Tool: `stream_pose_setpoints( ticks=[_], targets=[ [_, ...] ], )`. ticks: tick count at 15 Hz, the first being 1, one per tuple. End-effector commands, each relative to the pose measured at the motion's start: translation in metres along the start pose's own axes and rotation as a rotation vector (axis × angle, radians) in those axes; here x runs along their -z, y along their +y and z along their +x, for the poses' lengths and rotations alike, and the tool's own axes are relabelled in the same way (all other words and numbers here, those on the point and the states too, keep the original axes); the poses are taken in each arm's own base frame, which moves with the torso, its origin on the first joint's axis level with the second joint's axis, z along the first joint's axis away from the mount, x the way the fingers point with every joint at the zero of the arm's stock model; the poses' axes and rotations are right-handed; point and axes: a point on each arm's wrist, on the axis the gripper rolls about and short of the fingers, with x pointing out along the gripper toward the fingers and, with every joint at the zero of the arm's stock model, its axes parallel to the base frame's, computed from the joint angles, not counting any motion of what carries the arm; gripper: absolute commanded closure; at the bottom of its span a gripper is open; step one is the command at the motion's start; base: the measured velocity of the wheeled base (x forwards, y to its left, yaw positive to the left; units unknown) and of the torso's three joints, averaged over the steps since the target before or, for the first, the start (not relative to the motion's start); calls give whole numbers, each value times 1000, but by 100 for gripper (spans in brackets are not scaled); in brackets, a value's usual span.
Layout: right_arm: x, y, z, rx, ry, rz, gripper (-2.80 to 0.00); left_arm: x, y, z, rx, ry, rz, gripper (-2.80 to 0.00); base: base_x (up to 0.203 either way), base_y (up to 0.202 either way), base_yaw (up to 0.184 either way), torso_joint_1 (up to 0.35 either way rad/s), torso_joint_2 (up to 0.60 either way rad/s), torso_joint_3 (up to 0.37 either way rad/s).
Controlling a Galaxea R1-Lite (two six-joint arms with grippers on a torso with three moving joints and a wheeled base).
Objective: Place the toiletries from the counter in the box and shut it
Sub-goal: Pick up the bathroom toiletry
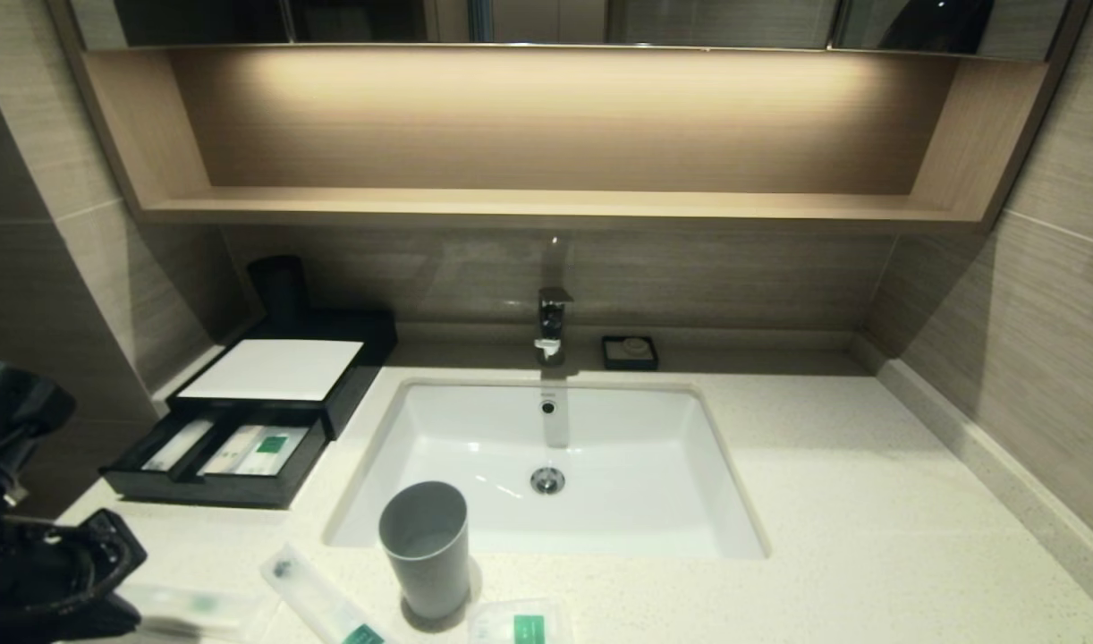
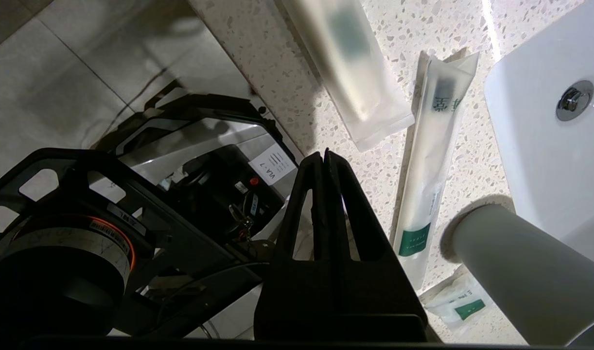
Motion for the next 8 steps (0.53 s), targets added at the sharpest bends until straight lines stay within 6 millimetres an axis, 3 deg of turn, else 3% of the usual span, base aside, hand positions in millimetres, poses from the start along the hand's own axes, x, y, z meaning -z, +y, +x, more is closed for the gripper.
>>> stream_pose_setpoints(
  ticks=[1, 2, 8],
  targets=[
    [0, 0, 0, -1, 1, 0, 0, 1, 0, 1, -13, 24, -5, 0, 0, 0, 0, 0, 0, 0],
    [0, 0, 0, -1, 2, -1, 0, 2, 0, 0, -10, 33, -4, -280, 0, 0, 0, 0, 0, 0],
    [0, 0, 0, -1, 1, 0, 0, 6, 1, -4, 31, 160, -18, -280, 0, 0, 0, 0, 0, 0]
  ],
)
